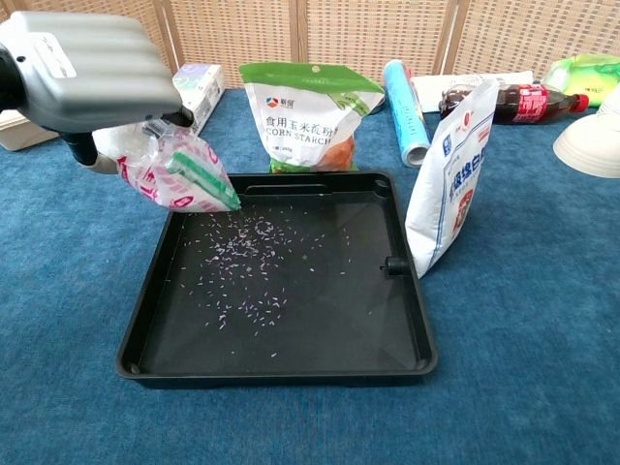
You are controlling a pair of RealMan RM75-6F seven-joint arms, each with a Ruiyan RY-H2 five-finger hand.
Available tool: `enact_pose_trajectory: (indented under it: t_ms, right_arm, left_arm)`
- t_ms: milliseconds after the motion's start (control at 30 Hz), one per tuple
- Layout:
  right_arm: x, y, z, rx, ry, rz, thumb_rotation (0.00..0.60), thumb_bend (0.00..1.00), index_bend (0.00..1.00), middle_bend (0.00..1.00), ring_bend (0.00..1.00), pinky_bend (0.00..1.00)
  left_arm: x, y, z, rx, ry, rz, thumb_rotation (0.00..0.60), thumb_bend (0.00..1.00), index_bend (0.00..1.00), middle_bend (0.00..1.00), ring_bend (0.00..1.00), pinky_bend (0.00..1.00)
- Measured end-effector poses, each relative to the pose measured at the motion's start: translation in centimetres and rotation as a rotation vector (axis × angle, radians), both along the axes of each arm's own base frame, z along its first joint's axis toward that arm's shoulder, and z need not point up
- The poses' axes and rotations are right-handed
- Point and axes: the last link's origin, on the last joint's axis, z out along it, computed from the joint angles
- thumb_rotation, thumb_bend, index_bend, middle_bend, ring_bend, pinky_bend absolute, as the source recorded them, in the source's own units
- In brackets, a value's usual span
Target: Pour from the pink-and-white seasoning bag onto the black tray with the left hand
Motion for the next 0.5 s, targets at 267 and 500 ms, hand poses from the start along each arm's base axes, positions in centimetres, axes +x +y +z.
enact_pose_trajectory:
  t_ms: [267,500]
  right_arm:
    - [0.1,0.0,-0.2,0.006,0.007,0.001,0.600,0.00,0.00,0.00,0.08,0.09]
    - [0.2,0.0,-0.5,0.012,0.016,0.000,0.600,0.00,0.00,0.00,0.08,0.09]
  left_arm:
    - [-1.7,0.2,1.0,-0.029,-0.197,0.153,0.600,0.44,0.72,0.55,0.53,0.58]
    - [-4.2,0.0,2.0,-0.073,-0.427,0.277,0.600,0.44,0.72,0.55,0.53,0.58]
